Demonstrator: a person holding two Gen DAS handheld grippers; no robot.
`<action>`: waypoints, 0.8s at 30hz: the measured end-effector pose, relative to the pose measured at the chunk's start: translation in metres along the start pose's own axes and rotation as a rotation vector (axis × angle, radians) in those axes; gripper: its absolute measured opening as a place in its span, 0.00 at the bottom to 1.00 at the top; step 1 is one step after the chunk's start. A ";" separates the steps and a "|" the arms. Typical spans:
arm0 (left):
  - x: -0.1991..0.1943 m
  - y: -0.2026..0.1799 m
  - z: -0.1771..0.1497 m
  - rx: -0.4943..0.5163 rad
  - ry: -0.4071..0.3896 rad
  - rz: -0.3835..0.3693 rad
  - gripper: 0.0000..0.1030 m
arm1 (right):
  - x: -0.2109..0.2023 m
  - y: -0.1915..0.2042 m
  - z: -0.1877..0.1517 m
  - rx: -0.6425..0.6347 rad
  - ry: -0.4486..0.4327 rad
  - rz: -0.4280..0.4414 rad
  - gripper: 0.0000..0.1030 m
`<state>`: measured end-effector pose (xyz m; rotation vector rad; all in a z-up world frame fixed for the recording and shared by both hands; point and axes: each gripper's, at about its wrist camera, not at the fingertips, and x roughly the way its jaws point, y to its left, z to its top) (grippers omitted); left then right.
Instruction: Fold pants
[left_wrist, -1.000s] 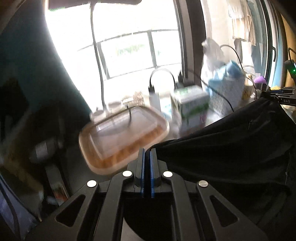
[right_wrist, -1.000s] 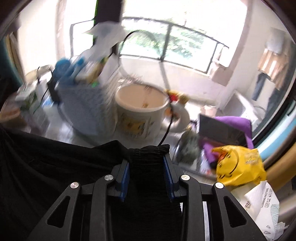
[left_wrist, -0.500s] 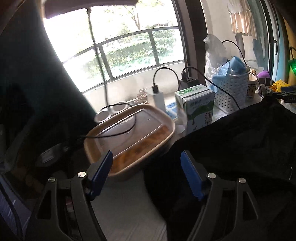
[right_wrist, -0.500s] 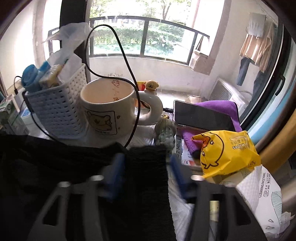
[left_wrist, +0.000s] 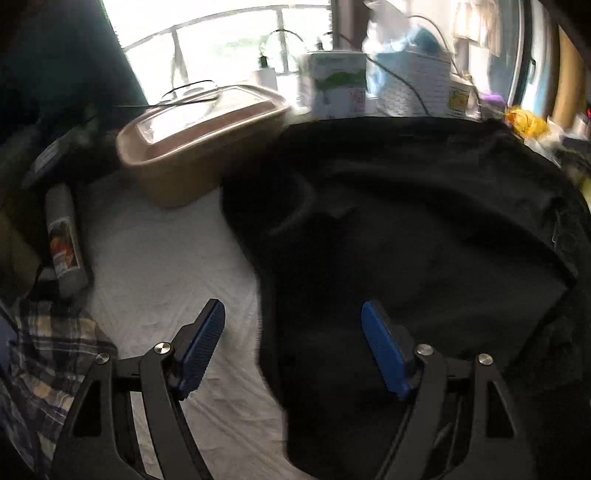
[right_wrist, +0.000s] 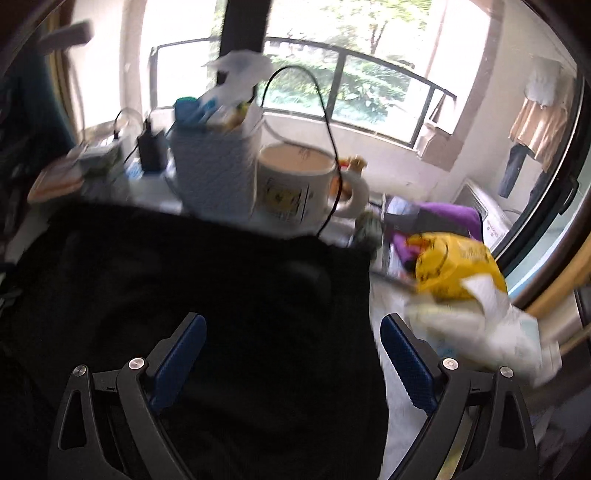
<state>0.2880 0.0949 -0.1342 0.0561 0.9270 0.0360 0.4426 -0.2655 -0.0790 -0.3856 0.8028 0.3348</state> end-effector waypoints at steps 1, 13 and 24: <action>-0.001 0.003 0.001 -0.007 0.000 0.025 0.71 | -0.004 0.000 -0.006 -0.006 0.005 -0.011 0.93; -0.058 0.042 -0.028 -0.141 -0.060 0.024 0.69 | -0.061 -0.003 -0.071 0.064 -0.006 -0.044 0.93; -0.079 -0.037 -0.087 -0.102 0.041 -0.255 0.78 | -0.093 -0.025 -0.145 0.151 0.018 -0.055 0.93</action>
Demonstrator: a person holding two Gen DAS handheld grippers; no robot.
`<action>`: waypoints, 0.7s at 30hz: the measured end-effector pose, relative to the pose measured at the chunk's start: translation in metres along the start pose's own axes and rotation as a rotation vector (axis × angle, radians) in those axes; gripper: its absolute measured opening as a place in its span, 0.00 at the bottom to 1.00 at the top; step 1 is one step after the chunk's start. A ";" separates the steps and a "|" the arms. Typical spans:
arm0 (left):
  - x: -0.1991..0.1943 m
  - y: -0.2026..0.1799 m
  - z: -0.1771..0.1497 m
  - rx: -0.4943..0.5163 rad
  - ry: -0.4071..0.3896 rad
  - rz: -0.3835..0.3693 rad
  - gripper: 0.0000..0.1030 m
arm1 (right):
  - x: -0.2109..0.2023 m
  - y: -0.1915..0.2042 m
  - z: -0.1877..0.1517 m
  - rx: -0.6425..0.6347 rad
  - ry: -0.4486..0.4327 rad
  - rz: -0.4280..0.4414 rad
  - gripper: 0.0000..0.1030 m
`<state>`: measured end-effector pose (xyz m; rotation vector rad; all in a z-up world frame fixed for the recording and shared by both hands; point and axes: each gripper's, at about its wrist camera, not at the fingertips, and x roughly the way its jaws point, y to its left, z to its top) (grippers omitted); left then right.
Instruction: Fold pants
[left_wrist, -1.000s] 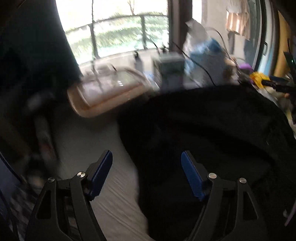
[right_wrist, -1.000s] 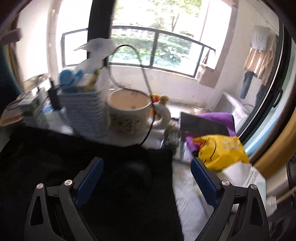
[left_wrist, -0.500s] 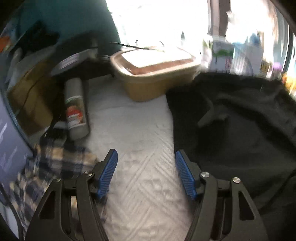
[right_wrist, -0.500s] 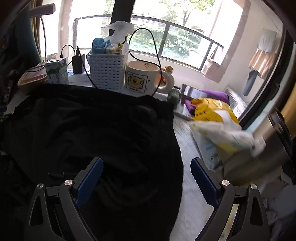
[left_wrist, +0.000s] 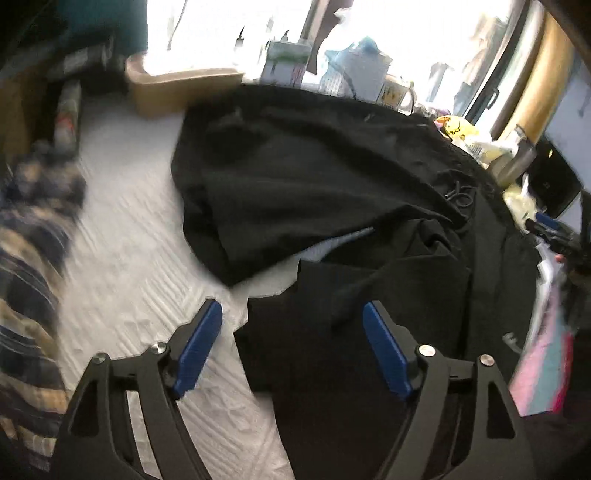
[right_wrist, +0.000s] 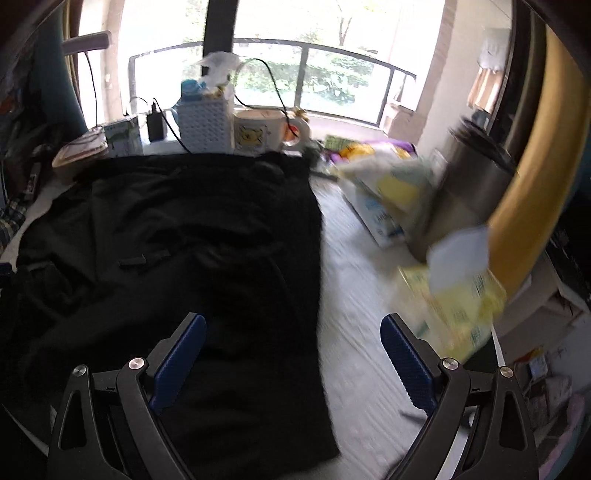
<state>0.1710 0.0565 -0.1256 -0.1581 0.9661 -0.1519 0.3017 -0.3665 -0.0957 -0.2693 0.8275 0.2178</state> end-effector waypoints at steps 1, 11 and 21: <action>0.000 -0.007 -0.001 0.022 0.004 0.026 0.78 | 0.001 -0.005 -0.005 0.013 0.010 0.001 0.93; -0.002 -0.016 -0.010 0.080 -0.037 0.115 0.14 | -0.001 0.002 -0.044 0.040 0.022 0.141 0.46; -0.040 0.025 0.005 -0.025 -0.177 0.198 0.02 | -0.049 0.035 -0.030 0.056 -0.106 0.122 0.04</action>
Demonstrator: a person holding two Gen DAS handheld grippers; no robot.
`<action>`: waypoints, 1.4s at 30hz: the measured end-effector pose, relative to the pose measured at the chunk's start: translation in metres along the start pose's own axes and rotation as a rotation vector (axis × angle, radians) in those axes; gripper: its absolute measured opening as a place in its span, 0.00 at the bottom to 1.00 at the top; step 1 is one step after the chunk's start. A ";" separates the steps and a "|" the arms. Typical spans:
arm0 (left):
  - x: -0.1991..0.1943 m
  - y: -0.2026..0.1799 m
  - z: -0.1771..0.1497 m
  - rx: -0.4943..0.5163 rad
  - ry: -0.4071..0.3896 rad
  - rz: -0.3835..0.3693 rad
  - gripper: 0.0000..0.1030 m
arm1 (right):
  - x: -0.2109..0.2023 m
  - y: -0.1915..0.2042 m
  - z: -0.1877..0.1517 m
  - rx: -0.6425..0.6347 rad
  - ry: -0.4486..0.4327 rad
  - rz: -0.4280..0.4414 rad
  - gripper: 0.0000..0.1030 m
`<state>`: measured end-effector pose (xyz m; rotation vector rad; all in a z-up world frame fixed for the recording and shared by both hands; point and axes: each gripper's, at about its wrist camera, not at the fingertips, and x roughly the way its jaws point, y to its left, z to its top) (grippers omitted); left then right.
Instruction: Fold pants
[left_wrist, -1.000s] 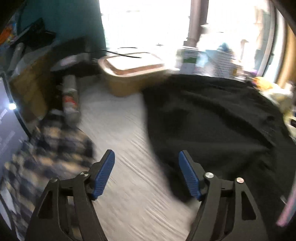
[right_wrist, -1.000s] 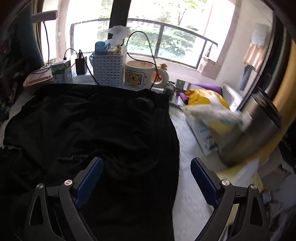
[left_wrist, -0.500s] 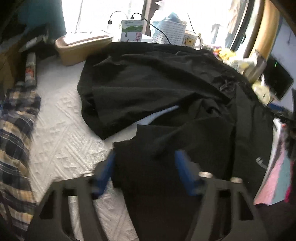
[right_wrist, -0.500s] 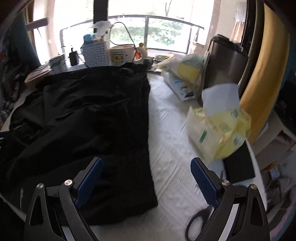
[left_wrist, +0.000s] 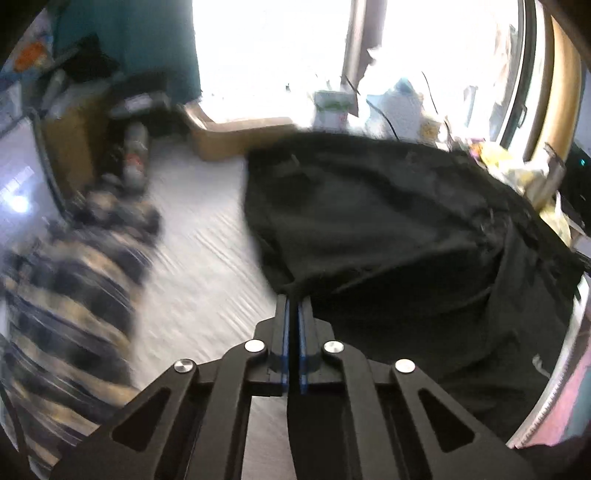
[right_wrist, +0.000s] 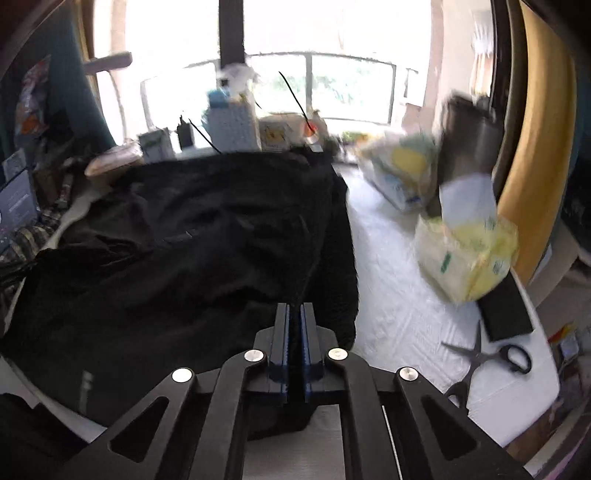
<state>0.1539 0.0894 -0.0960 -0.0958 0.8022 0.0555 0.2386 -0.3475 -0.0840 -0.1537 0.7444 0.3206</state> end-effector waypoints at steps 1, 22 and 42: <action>-0.006 0.005 0.007 -0.002 -0.024 0.008 0.02 | -0.007 0.003 0.003 -0.003 -0.015 -0.002 0.03; -0.055 0.004 -0.074 0.039 0.010 -0.170 0.62 | -0.026 -0.020 -0.040 0.070 -0.016 -0.108 0.03; -0.067 -0.026 -0.117 0.360 0.074 -0.077 0.77 | -0.034 -0.038 -0.069 0.170 0.024 -0.151 1.00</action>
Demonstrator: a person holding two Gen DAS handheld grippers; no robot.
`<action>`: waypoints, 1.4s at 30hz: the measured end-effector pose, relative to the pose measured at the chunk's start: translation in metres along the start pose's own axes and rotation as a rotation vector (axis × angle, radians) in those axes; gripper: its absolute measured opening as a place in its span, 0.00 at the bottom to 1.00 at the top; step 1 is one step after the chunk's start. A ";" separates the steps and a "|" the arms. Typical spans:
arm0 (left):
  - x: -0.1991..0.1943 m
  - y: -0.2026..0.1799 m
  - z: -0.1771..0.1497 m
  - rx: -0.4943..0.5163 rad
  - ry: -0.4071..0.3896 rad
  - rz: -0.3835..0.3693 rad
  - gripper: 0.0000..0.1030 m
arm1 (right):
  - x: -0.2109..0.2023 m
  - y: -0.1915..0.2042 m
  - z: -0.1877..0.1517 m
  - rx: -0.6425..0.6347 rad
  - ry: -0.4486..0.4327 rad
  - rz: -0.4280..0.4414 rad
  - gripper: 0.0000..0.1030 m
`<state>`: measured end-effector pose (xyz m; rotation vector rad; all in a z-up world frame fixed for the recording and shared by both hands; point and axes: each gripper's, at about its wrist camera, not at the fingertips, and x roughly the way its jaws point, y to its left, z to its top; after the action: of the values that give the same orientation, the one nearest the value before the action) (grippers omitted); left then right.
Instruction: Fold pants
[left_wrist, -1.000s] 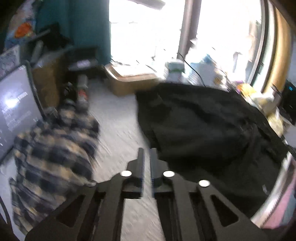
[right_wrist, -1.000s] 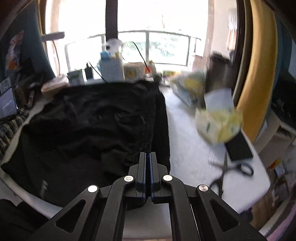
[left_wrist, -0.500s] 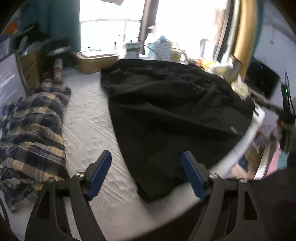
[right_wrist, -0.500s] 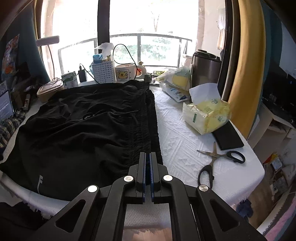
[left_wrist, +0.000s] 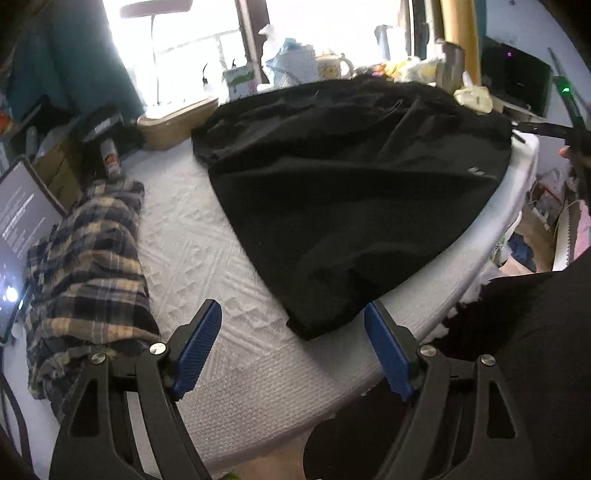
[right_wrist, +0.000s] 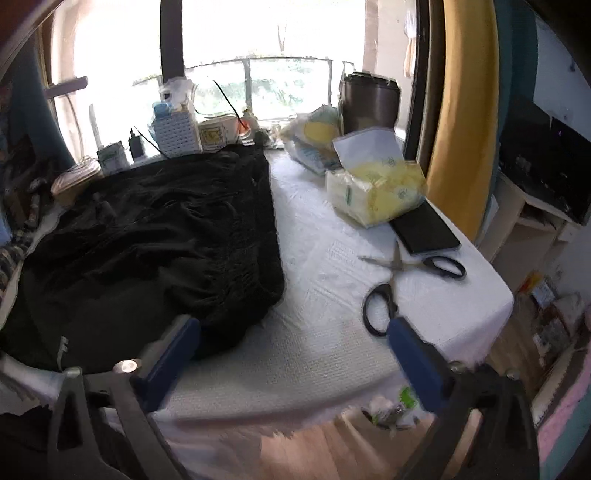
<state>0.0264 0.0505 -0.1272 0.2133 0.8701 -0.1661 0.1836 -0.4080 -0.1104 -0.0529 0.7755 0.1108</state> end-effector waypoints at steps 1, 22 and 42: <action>0.001 0.000 0.000 -0.001 0.002 0.007 0.77 | 0.004 0.001 -0.001 -0.010 0.001 0.000 1.00; 0.019 -0.023 0.030 0.006 -0.122 0.100 0.77 | 0.034 0.028 -0.020 -0.374 0.005 -0.214 1.00; 0.034 -0.031 0.038 -0.033 -0.117 0.064 0.07 | 0.040 0.059 -0.021 -0.758 -0.105 -0.140 0.72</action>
<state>0.0695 0.0093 -0.1331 0.1982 0.7485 -0.1027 0.1900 -0.3479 -0.1541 -0.8123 0.5872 0.2676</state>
